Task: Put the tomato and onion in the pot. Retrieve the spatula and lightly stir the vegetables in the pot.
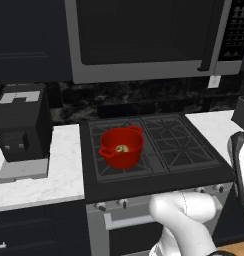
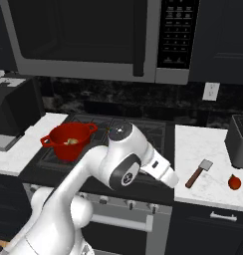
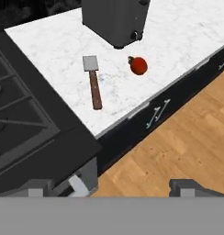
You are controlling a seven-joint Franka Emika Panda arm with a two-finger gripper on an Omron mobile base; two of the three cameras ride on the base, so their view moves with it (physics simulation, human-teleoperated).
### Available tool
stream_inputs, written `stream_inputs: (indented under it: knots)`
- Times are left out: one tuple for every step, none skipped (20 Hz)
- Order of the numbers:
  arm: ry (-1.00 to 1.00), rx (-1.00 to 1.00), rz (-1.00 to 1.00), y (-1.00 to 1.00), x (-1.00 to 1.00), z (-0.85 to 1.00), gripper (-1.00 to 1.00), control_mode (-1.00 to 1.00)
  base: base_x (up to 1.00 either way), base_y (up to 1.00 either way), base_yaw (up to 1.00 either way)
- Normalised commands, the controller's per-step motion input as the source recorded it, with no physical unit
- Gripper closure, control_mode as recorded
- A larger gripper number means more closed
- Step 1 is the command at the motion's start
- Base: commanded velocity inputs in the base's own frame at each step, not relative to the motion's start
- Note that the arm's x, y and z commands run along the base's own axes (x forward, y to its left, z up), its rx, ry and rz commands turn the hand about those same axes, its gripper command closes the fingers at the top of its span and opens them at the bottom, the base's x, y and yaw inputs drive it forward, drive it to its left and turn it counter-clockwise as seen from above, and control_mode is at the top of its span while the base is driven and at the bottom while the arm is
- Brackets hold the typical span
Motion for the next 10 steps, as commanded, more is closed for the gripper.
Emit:
stream_inputs:
  knots:
    - [0.00, 0.00, -0.26, -1.00, 0.00, 0.00, -1.00, -1.00, 0.00, 0.00, 0.00]
    - [0.00, 0.00, -0.26, -1.00, 0.00, -0.01, -1.00, -1.00, 0.00, 0.00, 0.00]
    - [0.00, 0.00, -0.25, -1.00, 0.00, -0.04, -1.00, -1.00, 0.00, 0.00, 0.00]
    - [0.00, 0.01, -0.21, -1.00, 0.00, -0.04, -1.00, -1.00, 0.00, 0.00, 0.00]
    - [0.00, 0.01, -0.19, -1.00, 0.16, -0.08, -1.00, -1.00, 0.00, 0.00, 0.00]
    - [0.00, 0.04, -0.15, -1.00, 0.18, -0.12, -1.00, -1.00, 0.00, 0.00, 0.00]
    - [0.00, 0.07, -0.11, -1.00, 0.26, -0.18, -1.00, -1.00, 0.00, 0.00, 0.00]
    - [0.00, 0.11, -0.04, -1.00, 0.51, -0.30, -1.00, -1.00, 0.00, 0.00, 0.00]
    - [0.03, 0.15, 0.00, -1.00, 0.61, -0.36, -1.00, -1.00, 0.00, 0.00, 0.00]
    - [0.03, 0.16, 0.00, -1.00, 0.66, -0.31, -1.00, -1.00, 0.00, 0.00, 0.00]
